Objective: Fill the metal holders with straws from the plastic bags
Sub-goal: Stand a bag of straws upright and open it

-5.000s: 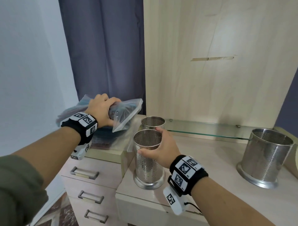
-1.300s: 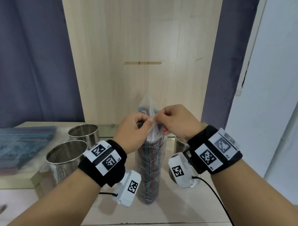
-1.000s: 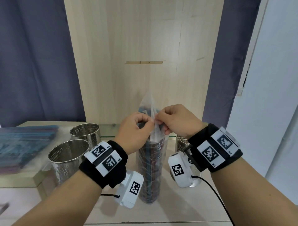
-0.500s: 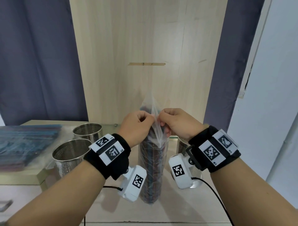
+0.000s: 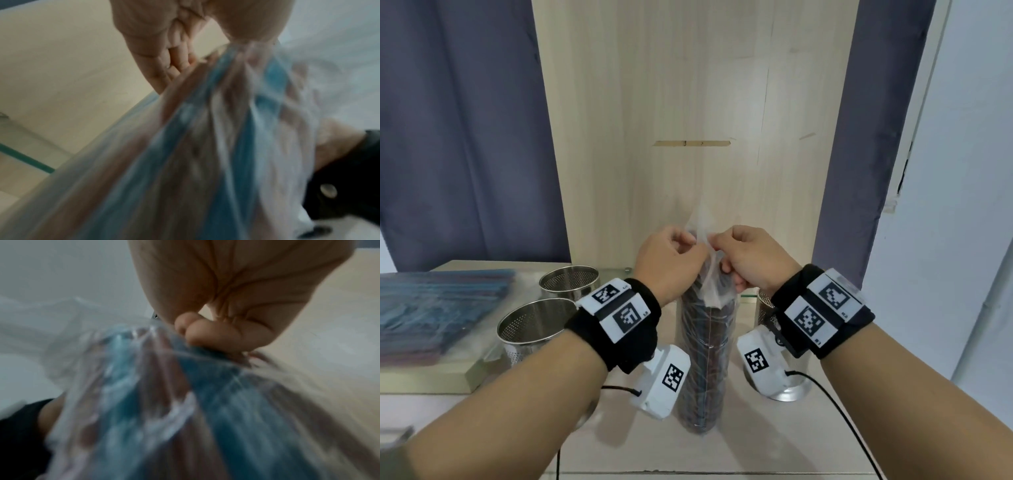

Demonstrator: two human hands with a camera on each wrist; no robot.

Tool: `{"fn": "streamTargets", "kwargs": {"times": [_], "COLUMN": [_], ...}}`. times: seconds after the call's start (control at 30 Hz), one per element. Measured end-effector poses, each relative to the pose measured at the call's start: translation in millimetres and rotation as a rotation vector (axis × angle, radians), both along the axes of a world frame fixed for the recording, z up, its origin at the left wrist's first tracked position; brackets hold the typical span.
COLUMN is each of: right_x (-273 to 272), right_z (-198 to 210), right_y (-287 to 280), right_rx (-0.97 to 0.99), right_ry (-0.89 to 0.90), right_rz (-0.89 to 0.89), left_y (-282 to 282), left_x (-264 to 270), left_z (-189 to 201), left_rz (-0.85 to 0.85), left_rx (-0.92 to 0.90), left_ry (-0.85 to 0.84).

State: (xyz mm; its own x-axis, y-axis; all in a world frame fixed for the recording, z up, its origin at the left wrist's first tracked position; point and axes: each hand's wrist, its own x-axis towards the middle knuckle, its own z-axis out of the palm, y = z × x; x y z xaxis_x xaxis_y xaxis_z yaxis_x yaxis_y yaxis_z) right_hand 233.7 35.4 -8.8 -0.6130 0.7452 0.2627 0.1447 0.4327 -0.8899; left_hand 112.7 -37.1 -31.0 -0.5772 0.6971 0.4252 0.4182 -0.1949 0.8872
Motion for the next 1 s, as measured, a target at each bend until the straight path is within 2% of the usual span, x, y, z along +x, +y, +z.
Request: {"fn": "streamTargets", "kwargs": {"times": [0.13, 0.2, 0.27, 0.33, 0.4, 0.5, 0.63, 0.77, 0.83, 0.93, 1.0], "right_x": [2.3, 1.7, 0.7, -0.5, -1.6, -2.5, -3.2, -3.6, -6.3, -10.4, -11.6], "right_z": [17.0, 21.6, 20.5, 14.1, 5.0, -4.9, 4.0, 15.3, 12.2, 0.2, -6.6], "right_y": [3.5, 6.5, 10.2, 12.4, 11.6, 9.0, 13.6, 25.4, 28.1, 28.8, 28.0], "right_rx": [0.019, 0.071, 0.067, -0.003, -0.084, -0.064, -0.010, 0.048, 0.019, -0.172, -0.164], "right_ry": [-0.111, -0.171, -0.179, -0.087, 0.083, 0.192, 0.072, -0.036, 0.025, 0.269, 0.332], "right_rz": [0.031, 0.020, -0.008, -0.030, -0.049, -0.064, -0.069, -0.063, -0.129, -0.238, -0.225], "left_y": [5.0, 5.9, 8.7, 10.7, 12.7, 13.6, 13.4, 14.6, 16.8, 17.2, 15.5], "left_x": [-8.6, -7.8, -6.8, -4.5, -3.7, -1.9, 0.4, 2.9, 3.4, 1.6, -0.5], "left_z": [19.2, 21.8, 19.8, 16.7, 13.5, 12.2, 24.1, 31.4, 28.7, 19.9, 16.6], "left_rz": [-0.125, -0.182, -0.159, -0.104, -0.030, 0.008, 0.006, -0.025, 0.051, 0.190, 0.137], "left_rx": [-0.198, -0.224, -0.207, -0.169, -0.133, -0.114, -0.184, -0.267, -0.205, -0.092, -0.062], "left_ry": [-0.076, -0.083, -0.070, -0.027, -0.028, -0.064, 0.062, 0.106, 0.112, 0.091, 0.077]}}
